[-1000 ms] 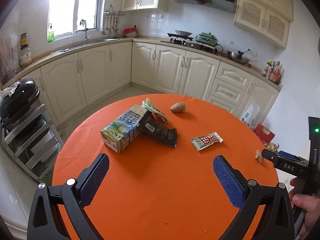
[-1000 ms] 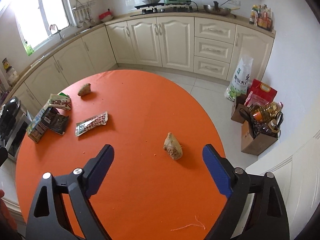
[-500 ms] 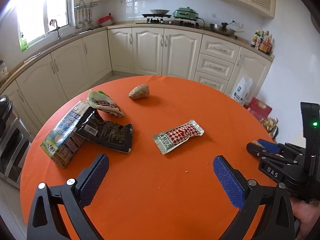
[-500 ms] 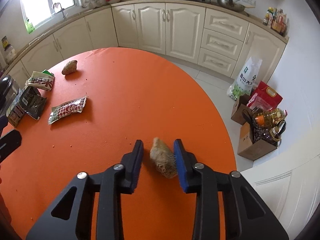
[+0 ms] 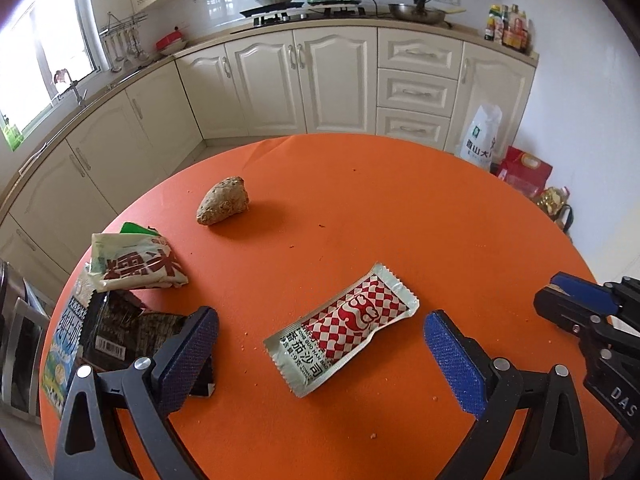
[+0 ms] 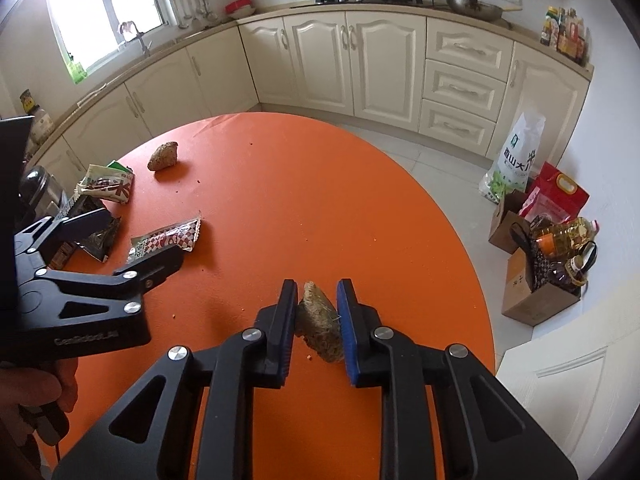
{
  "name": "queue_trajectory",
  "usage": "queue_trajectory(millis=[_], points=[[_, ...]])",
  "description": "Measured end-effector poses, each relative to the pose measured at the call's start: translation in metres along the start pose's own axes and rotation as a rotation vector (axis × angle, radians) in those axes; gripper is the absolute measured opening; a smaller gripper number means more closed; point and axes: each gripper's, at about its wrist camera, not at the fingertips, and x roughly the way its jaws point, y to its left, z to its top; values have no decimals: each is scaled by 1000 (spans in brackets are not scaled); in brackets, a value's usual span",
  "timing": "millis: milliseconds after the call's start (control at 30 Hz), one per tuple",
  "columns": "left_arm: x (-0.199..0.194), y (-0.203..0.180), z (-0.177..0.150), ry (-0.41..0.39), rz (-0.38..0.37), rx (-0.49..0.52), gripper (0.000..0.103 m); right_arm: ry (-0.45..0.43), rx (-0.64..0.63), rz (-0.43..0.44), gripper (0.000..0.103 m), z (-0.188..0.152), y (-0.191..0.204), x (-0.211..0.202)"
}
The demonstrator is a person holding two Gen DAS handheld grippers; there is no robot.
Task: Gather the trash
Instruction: 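Grasp the brown lump with the right tool while the left tool grasps the red-checked wrapper, then carry the brown lump and red-checked wrapper to the blue bin and open both tools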
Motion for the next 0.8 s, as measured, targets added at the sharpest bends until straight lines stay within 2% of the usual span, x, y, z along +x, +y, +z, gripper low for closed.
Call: queue_trajectory(millis=[33, 67, 100, 167, 233, 300, 333, 433, 467, 567, 800], points=[[9, 0, 6, 13, -12, 6, 93, -2, 0, 1, 20, 0, 0, -1], [17, -2, 7, 28, -21, 11, 83, -6, 0, 1, 20, 1, 0, -2], [23, -2, 9, 44, -37, 12, 81, -9, 2, 3, 20, 2, 0, -4], [27, 1, 16, 32, -81, 2, 64, -15, 4, 2, 20, 3, 0, -6], [30, 9, 20, 28, -115, -6, 58, -18, 5, 0, 20, 3, 1, -8], [35, 12, 26, 20, -133, -10, 41, -20, 8, 3, 20, 2, 2, -10], [37, 17, 27, 23, -146, -20, 29, -22, 9, 3, 20, 2, 3, -12], [43, 35, 29, 38, -211, -60, 15, -27, 10, 3, 20, -1, 5, -17], [44, 38, 28, 40, -218, -61, 12, -29, 11, 4, 20, -2, 5, -20], [44, 43, 27, 39, -225, -35, 10, -36, 10, 6, 20, -5, 7, -26], [13, 59, 8, 14, -255, -52, 8, -53, 9, 7, 20, -6, 9, -41]])
